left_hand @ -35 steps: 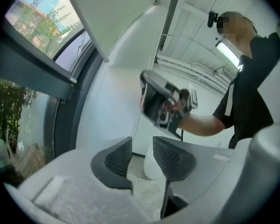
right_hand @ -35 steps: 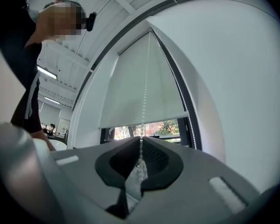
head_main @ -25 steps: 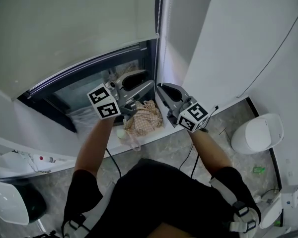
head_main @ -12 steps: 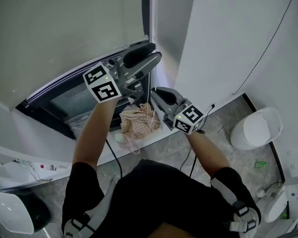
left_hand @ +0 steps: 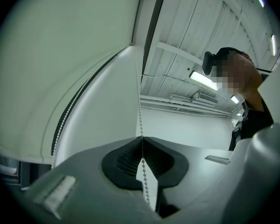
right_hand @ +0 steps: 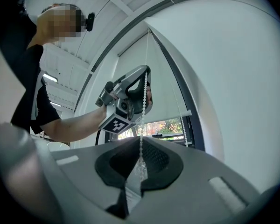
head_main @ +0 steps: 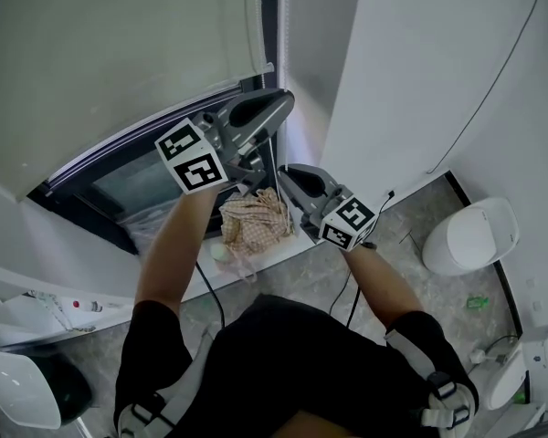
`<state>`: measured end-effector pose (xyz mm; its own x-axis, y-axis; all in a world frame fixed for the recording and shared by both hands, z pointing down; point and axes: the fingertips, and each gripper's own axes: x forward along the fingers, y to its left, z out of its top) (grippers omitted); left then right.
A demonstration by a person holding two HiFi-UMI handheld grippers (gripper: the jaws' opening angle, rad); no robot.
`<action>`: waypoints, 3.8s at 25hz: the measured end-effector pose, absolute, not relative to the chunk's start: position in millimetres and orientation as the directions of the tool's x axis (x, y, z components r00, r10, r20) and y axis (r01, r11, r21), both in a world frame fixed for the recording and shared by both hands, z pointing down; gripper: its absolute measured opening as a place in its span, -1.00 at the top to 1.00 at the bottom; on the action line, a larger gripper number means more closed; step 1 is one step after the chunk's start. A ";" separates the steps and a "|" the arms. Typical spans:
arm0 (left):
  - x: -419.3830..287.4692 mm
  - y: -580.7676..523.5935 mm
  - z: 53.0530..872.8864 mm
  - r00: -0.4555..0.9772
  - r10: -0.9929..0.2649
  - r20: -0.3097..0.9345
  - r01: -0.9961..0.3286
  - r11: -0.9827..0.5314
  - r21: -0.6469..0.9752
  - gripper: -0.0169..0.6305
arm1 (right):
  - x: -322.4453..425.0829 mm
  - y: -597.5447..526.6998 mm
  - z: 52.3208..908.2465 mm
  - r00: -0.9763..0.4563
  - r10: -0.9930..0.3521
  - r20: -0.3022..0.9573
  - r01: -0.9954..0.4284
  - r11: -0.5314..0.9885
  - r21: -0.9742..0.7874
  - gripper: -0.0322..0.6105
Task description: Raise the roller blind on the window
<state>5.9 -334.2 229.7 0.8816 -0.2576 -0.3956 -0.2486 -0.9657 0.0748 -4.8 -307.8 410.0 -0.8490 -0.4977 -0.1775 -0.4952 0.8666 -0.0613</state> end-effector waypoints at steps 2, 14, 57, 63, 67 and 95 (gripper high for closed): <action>7.9 -334.3 243.6 0.891 -0.274 -0.361 -0.267 -0.961 0.072 0.92 | -5.4 -306.8 426.0 -0.856 -0.499 -0.133 -0.497 0.866 -0.046 0.86; -8.0 -321.5 396.7 0.883 -0.403 -0.242 -0.349 -0.906 0.239 0.93 | -19.4 -262.0 568.1 -0.880 -0.347 0.325 -0.416 0.893 -0.173 0.68; -3.9 -302.0 537.0 0.902 -0.433 0.014 -0.406 -0.835 0.372 0.92 | -29.9 -309.9 384.3 -0.882 -0.452 -0.131 -0.465 0.880 0.093 0.86; 3.1 -269.7 595.1 0.937 -0.323 0.136 -0.350 -0.853 0.386 0.59 | -34.3 -299.5 449.6 -0.896 -0.443 -0.008 -0.443 0.895 0.056 0.86; -25.2 -288.8 551.2 0.934 -0.356 0.026 -0.339 -0.862 0.377 0.49 | -34.9 -300.9 446.5 -0.901 -0.434 0.010 -0.432 0.898 0.082 0.86; -1.7 -326.3 239.2 0.925 -0.202 -0.323 -0.184 -0.979 0.084 0.90 | -26.1 -297.1 447.8 -0.904 -0.426 0.032 -0.424 0.904 0.060 0.86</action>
